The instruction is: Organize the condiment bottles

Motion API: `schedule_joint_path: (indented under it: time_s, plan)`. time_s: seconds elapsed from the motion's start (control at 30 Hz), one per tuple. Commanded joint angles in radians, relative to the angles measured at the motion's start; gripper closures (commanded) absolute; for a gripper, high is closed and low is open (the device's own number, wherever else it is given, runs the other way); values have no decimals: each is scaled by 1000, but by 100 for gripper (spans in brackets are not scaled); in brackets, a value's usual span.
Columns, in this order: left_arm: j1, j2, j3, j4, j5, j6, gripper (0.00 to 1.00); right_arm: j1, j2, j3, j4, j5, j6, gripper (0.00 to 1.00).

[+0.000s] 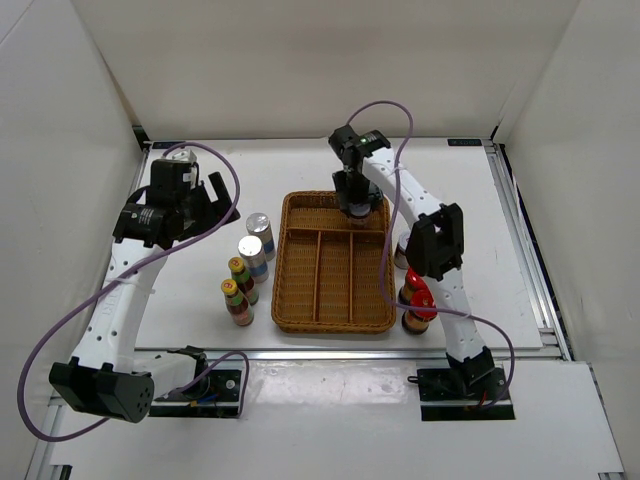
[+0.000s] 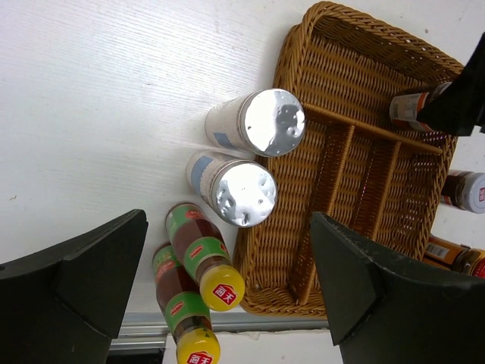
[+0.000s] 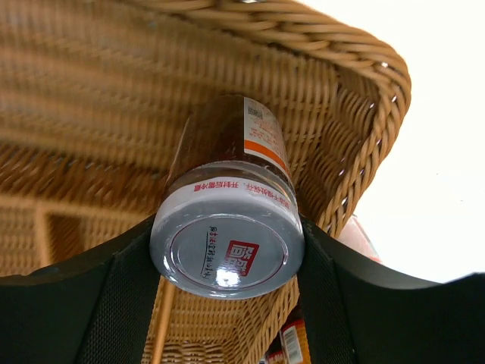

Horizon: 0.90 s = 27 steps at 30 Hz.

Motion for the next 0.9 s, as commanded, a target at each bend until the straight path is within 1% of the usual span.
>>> schedule_joint_path:
  time_s: [0.0,0.03,0.07,0.1,0.13,0.17,0.2,0.23,0.27,0.3,0.4,0.43,0.5,0.53,0.6,0.63,0.67,0.73,0.83,0.87]
  plan:
    - [3,-11,33,-15,5,13,1,-22,-2,61,-28,39,23,100]
    - [3,-11,33,-15,5,13,1,-22,8,61,-28,48,33,100]
    - [3,-11,33,-15,5,13,1,-32,8,61,-28,49,33,97]
    - [3,-11,33,-15,5,13,1,-32,18,52,-28,49,33,92]
    - [3,-2,33,-15,5,13,1,-41,18,52,-28,39,33,66]
    - [3,-2,33,-15,5,13,1,-41,18,52,-28,39,33,48]
    - [3,-2,42,-15,5,13,1,-50,18,52,-28,27,33,33]
    - [3,-2,42,-15,5,13,1,-50,18,52,-28,27,33,11]
    - [3,7,42,-3,26,24,1,-50,1,52,-28,27,33,3]
    - [3,7,42,14,35,24,1,-50,-10,52,-39,27,43,0]
    - [3,28,42,46,65,53,1,-50,-70,73,-51,18,53,0]
    - [-6,44,42,55,74,79,1,-50,-112,73,-66,18,53,0]
    - [-28,87,54,66,63,111,1,-7,-163,60,-66,18,53,0]
    - [-43,102,55,78,46,124,1,7,-213,25,-66,53,40,0]
    - [-43,130,64,100,34,124,1,40,-260,-31,-66,62,21,0]
    - [-43,157,73,109,34,98,1,40,-304,-64,-53,62,20,0]
    - [-43,173,90,119,34,87,1,40,-323,-139,-42,62,10,0]
    - [-43,216,99,120,34,58,1,40,-349,-207,-22,62,-1,0]
    - [-52,234,114,120,34,47,1,-5,-372,-287,-22,128,22,0]
    - [-52,243,123,110,34,47,1,-41,-372,-307,-22,128,22,0]
